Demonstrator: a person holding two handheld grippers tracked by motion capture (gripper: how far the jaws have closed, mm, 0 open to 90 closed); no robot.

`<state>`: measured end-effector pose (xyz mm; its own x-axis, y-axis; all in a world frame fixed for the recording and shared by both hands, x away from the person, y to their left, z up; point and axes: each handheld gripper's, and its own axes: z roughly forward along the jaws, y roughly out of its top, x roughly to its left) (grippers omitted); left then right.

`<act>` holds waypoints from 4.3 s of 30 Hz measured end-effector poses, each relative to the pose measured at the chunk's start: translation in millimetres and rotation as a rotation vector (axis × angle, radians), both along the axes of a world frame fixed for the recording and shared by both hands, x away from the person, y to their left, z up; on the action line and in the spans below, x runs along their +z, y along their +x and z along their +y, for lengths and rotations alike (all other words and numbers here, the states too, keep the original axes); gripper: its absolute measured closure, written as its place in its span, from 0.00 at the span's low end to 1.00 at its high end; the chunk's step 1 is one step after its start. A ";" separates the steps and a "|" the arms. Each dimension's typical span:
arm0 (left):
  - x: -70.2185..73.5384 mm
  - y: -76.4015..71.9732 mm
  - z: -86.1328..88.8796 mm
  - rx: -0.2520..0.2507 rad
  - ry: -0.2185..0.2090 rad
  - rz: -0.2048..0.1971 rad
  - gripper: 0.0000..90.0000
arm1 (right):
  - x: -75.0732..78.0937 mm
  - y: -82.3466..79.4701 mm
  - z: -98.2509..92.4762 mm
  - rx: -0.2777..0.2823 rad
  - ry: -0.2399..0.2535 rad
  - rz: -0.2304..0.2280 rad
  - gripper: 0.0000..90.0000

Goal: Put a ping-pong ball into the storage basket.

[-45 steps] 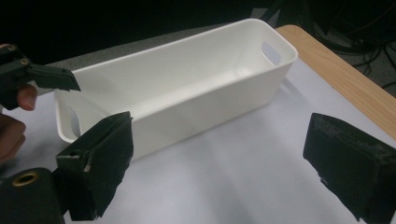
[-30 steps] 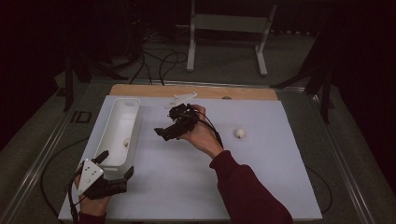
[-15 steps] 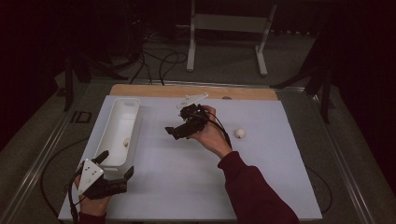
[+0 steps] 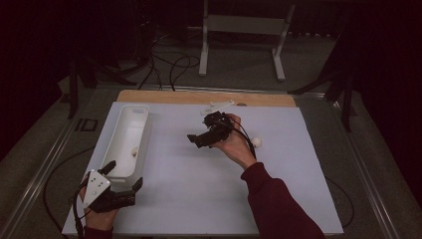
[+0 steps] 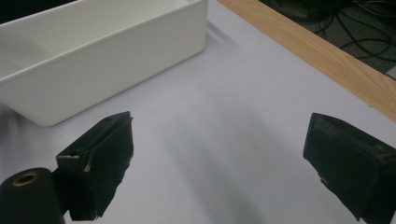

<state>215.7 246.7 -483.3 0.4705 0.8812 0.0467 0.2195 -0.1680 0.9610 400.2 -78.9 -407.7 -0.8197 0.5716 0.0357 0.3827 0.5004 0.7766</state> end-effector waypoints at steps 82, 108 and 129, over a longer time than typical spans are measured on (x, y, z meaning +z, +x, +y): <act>-0.6 0.3 -3.2 -0.007 0.017 0.006 0.00 | -57.0 16.1 -126.5 -0.270 -0.075 0.097 0.09; -0.7 0.4 -3.6 -0.009 0.021 0.009 0.00 | -69.1 21.0 -140.1 -0.311 -0.114 0.135 0.09; -0.8 0.5 -3.7 -0.008 0.022 0.009 0.00 | -80.1 23.0 -152.3 -0.352 -0.134 0.154 0.10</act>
